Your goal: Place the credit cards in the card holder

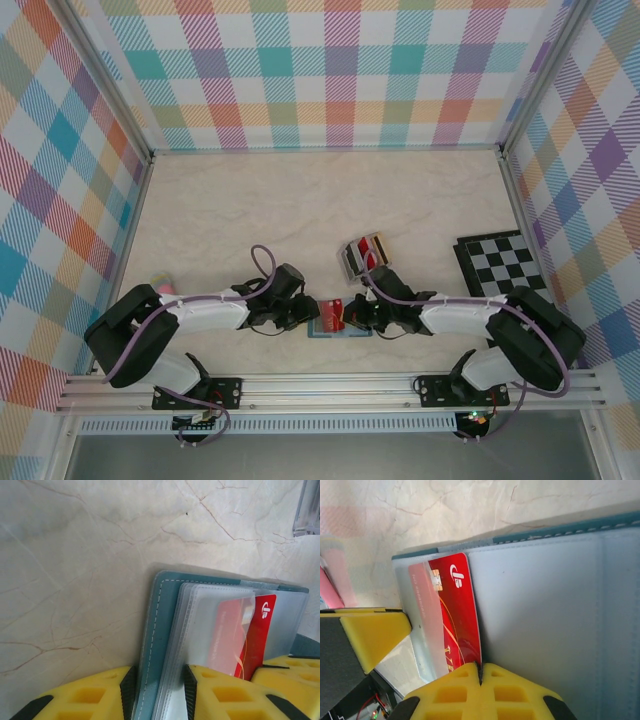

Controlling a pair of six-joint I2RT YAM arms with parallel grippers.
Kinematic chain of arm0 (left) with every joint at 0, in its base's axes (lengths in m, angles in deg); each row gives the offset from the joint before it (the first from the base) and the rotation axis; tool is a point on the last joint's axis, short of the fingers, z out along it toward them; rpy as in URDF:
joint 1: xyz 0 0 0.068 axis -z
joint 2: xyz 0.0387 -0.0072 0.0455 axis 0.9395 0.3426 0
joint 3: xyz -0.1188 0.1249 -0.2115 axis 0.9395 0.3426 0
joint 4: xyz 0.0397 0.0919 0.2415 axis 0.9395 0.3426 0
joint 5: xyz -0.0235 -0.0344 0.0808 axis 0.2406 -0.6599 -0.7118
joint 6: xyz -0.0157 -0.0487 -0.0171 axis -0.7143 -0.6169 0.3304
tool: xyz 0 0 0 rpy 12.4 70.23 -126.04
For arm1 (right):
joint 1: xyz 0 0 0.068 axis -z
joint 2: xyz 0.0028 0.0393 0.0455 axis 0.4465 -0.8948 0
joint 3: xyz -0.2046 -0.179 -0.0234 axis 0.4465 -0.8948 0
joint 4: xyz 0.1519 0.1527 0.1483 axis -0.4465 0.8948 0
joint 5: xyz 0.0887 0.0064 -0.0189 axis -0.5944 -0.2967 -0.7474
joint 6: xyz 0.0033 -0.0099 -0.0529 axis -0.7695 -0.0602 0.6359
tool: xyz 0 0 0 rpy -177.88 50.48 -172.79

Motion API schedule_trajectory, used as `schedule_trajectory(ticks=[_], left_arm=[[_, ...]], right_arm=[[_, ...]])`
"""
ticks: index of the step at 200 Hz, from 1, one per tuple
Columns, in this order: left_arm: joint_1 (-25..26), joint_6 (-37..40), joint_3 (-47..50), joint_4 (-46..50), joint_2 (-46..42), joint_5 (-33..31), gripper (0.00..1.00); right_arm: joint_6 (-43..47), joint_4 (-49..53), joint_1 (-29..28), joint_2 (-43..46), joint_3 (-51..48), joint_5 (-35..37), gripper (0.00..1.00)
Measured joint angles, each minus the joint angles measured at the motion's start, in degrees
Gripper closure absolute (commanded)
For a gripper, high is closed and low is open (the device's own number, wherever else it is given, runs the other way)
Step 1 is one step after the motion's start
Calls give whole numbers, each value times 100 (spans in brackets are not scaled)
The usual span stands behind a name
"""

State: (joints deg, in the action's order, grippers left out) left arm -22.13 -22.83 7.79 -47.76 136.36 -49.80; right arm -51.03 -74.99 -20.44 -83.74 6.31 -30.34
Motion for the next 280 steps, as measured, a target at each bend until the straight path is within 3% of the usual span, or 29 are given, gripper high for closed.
schedule_trajectory(ticks=[92, 156, 196, 280], left_arm=[[2, -101, 9, -39, 9, -7, 66], [4, -96, 2, -37, 4, -11, 65], [31, -90, 2, -17, -33, -76, 63], [52, 57, -61, 66, 11, -107, 64]], right_arm=[[-13, -289, -179, -533, 302, -208, 93], [203, -160, -179, -782, 535, -444, 85], [444, 538, -227, -669, 833, -273, 75], [837, 1113, -227, -772, 1152, -52, 87]])
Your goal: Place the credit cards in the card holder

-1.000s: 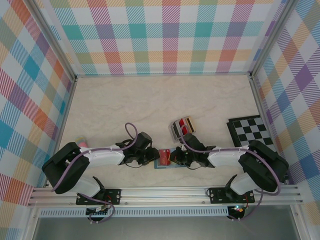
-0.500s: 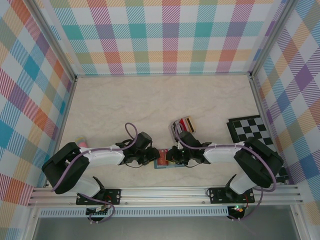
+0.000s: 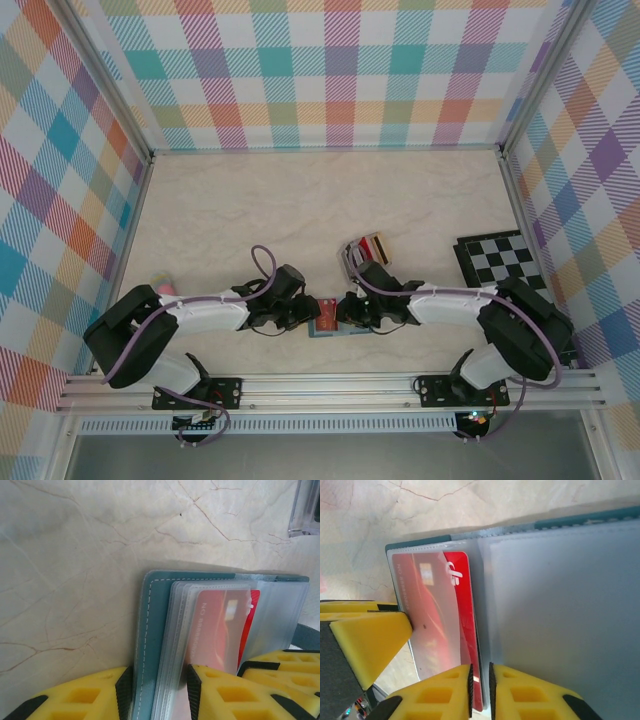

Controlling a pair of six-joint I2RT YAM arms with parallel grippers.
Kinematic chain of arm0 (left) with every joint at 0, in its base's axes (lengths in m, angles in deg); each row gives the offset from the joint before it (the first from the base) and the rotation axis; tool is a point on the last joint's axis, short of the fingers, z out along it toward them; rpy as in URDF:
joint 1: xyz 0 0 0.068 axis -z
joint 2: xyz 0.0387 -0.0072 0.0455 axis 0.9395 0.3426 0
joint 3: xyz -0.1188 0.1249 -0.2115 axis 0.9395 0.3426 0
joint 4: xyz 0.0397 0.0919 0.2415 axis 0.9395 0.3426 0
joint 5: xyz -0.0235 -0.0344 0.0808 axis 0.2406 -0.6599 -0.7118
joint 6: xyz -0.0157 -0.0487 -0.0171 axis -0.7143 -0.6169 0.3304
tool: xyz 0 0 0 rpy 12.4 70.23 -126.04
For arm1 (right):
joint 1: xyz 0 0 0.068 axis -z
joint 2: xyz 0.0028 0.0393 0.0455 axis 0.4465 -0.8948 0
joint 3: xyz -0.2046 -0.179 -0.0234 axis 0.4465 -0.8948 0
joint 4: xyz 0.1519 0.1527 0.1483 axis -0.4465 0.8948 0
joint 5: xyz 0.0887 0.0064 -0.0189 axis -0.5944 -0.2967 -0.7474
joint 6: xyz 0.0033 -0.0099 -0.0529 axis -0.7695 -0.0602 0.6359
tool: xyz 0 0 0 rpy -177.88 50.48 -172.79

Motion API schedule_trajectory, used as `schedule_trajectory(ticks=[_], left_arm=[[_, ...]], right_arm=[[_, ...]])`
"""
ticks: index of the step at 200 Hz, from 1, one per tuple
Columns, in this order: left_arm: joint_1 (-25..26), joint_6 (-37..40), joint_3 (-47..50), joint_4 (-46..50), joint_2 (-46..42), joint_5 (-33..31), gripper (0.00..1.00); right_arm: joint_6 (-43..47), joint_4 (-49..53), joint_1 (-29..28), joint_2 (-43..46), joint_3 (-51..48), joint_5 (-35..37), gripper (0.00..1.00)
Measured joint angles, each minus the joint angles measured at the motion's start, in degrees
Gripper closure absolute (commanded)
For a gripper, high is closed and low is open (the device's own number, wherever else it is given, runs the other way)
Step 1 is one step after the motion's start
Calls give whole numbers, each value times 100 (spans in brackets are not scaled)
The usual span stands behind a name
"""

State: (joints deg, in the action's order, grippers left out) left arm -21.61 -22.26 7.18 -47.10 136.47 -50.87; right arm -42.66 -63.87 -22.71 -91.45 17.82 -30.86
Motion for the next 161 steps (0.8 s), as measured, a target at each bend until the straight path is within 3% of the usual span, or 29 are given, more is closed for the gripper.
schedule_trajectory(ticks=[61, 116, 161], left_arm=[[0, 20, -22, 26, 15, -2, 63], [11, 92, -24, 50, -20, -22, 63], [22, 131, -24, 50, -20, -24, 63]], right_arm=[[247, -15, 0, -332, 297, -234, 85], [317, 546, 0, -28, 365, 278, 77], [385, 634, 0, -302, 529, 306, 82]])
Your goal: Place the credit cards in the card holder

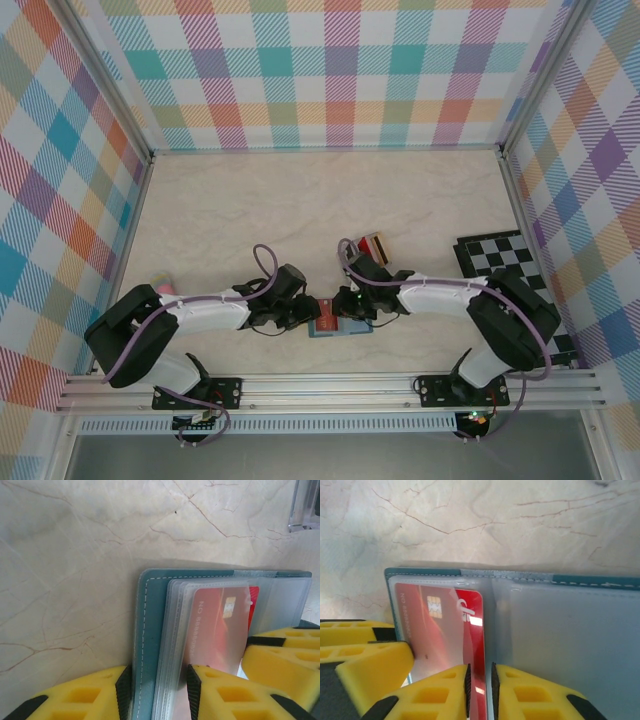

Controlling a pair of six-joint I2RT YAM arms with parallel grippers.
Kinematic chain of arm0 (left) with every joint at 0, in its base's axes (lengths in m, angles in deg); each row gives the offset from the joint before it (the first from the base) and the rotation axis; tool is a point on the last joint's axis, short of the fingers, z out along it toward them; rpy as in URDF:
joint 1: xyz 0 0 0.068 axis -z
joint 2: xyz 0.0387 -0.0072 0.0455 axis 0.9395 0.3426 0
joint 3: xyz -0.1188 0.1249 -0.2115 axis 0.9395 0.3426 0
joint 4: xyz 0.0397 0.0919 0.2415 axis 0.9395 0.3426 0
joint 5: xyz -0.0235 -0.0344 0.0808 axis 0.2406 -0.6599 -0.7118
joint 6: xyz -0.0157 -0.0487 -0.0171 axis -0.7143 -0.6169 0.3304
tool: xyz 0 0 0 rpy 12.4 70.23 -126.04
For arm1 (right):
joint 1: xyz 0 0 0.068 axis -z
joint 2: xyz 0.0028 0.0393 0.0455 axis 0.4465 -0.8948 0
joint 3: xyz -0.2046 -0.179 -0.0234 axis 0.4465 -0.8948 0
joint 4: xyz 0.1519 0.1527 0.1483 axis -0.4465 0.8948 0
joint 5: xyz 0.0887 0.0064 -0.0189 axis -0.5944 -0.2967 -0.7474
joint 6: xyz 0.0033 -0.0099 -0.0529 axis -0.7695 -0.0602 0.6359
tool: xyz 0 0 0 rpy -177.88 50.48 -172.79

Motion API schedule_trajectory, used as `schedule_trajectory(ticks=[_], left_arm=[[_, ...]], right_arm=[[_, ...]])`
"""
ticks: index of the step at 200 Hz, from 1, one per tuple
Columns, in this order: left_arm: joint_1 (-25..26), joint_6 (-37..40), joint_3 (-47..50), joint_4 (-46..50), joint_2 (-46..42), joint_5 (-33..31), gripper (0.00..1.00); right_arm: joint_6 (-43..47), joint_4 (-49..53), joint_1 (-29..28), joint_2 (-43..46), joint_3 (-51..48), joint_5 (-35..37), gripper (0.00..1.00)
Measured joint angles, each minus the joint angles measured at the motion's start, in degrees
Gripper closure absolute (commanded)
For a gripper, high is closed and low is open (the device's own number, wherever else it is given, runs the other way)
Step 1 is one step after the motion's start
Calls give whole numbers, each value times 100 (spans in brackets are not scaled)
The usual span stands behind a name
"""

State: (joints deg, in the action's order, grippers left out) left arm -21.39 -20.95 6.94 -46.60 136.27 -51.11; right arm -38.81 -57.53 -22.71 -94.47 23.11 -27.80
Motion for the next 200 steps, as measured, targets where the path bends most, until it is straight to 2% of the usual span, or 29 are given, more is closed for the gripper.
schedule_trajectory(ticks=[31, 55, 89, 137, 182, 200], left_arm=[[0, 17, 0, 2, 2, 0, 64], [0, 20, 0, 2, 2, 0, 63], [11, 26, -52, 101, -9, -68, 60], [48, 173, -199, 892, -363, -638, 51], [-55, 350, -625, 1550, -822, -1054, 44], [-205, 413, -741, 1596, -866, -1051, 41]], right_arm=[[87, -22, 7, -234, 164, -168, 86], [153, -7, 13, -245, 181, -197, 85], [275, 367, 4, -144, 321, 7, 76], [787, 1731, 68, 942, 763, 1259, 58], [1613, 2599, 708, 1335, 1423, 2068, 35], [1897, 2883, 966, 1241, 1674, 2173, 33]])
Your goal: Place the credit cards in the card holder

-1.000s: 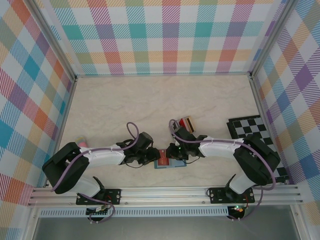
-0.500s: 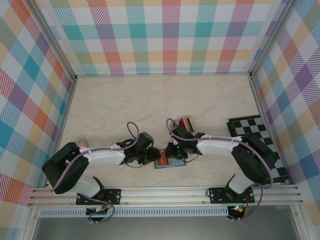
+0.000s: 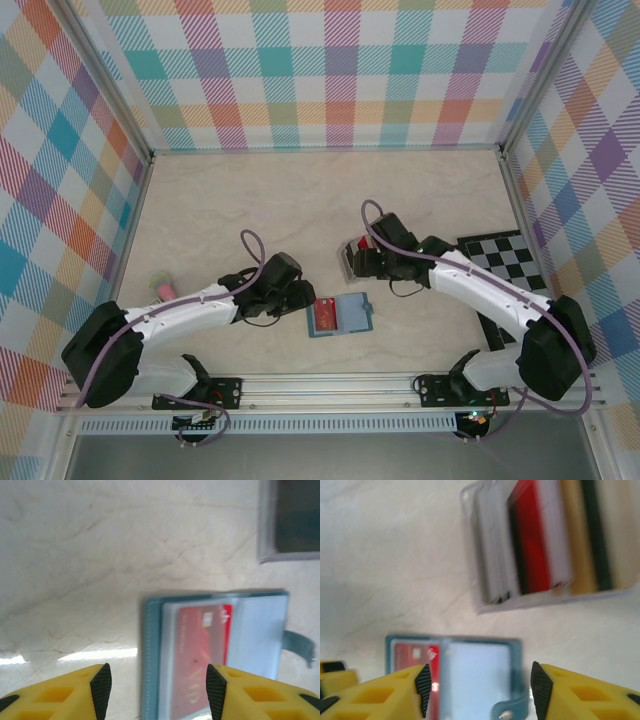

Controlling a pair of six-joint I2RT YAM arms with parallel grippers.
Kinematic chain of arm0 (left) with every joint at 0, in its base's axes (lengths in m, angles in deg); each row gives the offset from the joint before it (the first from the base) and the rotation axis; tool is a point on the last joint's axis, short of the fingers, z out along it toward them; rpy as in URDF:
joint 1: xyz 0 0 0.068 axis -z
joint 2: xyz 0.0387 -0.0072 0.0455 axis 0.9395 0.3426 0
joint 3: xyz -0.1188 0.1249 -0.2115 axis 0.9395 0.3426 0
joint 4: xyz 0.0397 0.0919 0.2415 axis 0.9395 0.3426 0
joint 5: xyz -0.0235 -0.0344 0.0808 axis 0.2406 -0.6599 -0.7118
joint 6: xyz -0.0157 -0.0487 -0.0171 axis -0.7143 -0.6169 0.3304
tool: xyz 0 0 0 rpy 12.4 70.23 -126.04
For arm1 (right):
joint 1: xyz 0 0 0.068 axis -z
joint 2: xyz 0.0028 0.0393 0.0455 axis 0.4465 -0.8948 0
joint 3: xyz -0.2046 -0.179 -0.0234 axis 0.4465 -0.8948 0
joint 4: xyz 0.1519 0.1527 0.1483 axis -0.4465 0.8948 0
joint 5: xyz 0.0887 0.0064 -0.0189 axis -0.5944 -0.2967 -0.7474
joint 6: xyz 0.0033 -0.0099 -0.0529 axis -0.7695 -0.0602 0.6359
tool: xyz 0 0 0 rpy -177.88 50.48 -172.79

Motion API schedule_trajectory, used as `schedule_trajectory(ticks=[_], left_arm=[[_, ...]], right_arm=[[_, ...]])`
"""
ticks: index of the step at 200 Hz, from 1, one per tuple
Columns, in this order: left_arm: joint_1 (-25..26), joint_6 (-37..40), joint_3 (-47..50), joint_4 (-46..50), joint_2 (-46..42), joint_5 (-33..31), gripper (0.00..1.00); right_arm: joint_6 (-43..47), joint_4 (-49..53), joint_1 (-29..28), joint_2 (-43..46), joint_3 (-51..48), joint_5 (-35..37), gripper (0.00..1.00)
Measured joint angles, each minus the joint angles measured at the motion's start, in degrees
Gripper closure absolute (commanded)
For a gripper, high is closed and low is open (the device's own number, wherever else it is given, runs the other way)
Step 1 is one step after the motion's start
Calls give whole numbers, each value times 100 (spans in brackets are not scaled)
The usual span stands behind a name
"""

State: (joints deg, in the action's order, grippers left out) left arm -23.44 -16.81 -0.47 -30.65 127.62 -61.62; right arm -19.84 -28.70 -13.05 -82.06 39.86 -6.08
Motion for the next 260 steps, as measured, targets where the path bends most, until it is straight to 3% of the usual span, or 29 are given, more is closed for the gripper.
schedule_trajectory(ticks=[63, 124, 201, 260], left_arm=[[-656, 15, -81, -273, 190, 387, 34], [-785, -24, -354, -597, 658, 846, 30], [-800, -310, 341, -778, 664, 1530, 25], [-540, -400, 166, -1040, 1117, 1751, 28]], right_arm=[[1008, 710, 70, -1244, 1390, 164, 38], [1419, 1102, -63, -2009, 2013, 247, 39], [673, 935, -105, -1191, 356, -855, 26], [461, 684, -219, -1222, -94, -1235, 27]])
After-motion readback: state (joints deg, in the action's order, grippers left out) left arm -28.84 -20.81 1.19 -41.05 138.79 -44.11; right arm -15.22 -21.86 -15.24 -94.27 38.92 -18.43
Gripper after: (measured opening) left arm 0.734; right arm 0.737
